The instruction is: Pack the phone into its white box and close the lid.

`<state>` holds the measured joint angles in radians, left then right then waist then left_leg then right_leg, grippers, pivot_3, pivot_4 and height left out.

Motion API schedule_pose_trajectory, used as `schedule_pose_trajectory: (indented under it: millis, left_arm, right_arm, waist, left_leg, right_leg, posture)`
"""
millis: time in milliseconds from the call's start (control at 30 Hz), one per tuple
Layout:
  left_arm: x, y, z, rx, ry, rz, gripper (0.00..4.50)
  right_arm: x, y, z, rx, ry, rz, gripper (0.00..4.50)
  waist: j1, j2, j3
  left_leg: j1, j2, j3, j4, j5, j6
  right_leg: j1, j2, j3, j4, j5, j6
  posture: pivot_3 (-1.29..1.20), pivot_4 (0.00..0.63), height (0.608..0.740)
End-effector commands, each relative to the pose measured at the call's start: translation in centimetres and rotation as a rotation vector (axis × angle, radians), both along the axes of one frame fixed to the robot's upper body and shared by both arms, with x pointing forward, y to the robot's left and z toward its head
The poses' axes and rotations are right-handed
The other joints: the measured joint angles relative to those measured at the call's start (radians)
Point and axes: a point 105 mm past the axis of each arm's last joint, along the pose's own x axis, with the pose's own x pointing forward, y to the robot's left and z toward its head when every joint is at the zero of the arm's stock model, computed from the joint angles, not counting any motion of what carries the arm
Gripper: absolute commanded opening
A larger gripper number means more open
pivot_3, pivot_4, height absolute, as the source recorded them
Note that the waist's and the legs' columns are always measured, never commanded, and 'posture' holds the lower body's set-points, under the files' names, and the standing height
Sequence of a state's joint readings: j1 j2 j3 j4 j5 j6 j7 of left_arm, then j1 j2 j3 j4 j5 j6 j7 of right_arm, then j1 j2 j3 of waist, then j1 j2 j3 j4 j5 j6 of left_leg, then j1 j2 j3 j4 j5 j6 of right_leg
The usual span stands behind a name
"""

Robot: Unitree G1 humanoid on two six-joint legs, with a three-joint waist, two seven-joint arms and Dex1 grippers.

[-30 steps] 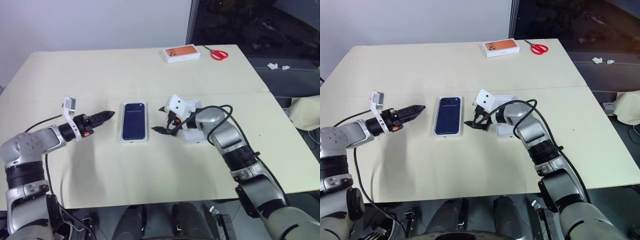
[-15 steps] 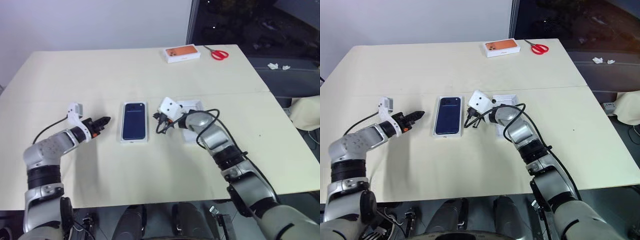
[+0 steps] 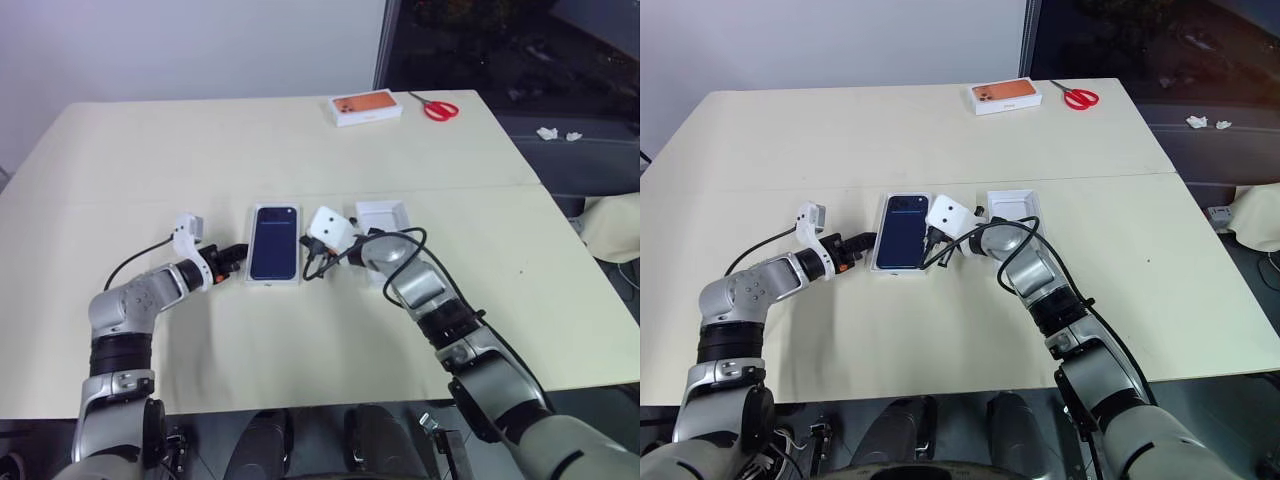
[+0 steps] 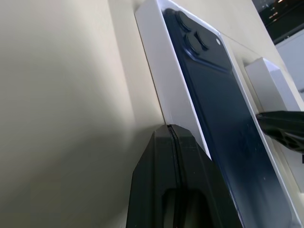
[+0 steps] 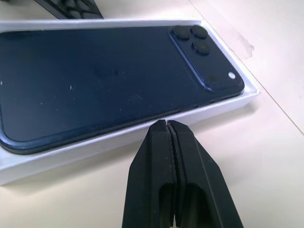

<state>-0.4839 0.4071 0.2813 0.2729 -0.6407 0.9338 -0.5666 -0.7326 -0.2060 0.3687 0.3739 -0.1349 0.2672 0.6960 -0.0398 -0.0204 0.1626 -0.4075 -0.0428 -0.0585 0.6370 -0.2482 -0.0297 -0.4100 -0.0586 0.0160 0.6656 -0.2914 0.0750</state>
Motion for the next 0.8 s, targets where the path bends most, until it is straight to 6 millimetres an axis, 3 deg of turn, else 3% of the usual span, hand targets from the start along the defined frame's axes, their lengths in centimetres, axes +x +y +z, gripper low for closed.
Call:
schedule_pose_trajectory:
  millis: [33, 233, 433, 800]
  left_arm:
    - [-0.6, -1.8, 0.0, -0.009, 0.002, -0.075, 0.0]
    - [-0.9, -2.2, -0.1, 0.009, 0.008, -0.096, 0.0]
    - [-2.0, -4.3, -0.3, -0.007, 0.023, -0.182, 0.0]
    - [-4.8, -9.2, -1.1, -0.039, 0.05, -0.32, 0.0]
  right_arm:
    - [-0.3, 0.2, 0.4, 0.0, -0.021, 0.021, 0.05]
    - [-0.4, -0.1, 0.0, -0.016, -0.009, 0.029, 0.05]
    - [-1.9, 0.1, -0.2, -0.008, 0.035, 0.097, 0.05]
    - [-4.1, -4.6, -0.9, -0.076, 0.105, 0.081, 0.05]
  waist:
    - [0.002, 0.0, 0.0]
    - [0.003, 0.0, 0.0]
    - [0.004, 0.0, 0.0]
    - [0.034, 0.001, -0.001]
  left_leg:
    - [0.0, 0.0, 0.0, 0.0, 0.0, 0.0]
    - [0.0, 0.0, 0.0, 0.001, 0.0, 0.0]
    - [0.0, 0.0, 0.0, 0.001, 0.0, 0.0]
    - [0.0, -0.001, 0.0, 0.009, -0.003, 0.005]
  right_leg:
    - [0.0, 0.0, 0.0, 0.0, 0.0, 0.0]
    - [0.0, 0.0, 0.0, 0.0, 0.0, 0.0]
    - [0.001, 0.0, 0.0, 0.0, 0.0, 0.0]
    - [0.006, -0.001, -0.001, -0.001, 0.0, 0.0]
  posture:
    - [0.0, 0.15, 0.74]
    - [0.0, 0.15, 0.74]
    - [0.0, 0.15, 0.74]
    - [0.0, 0.15, 0.74]
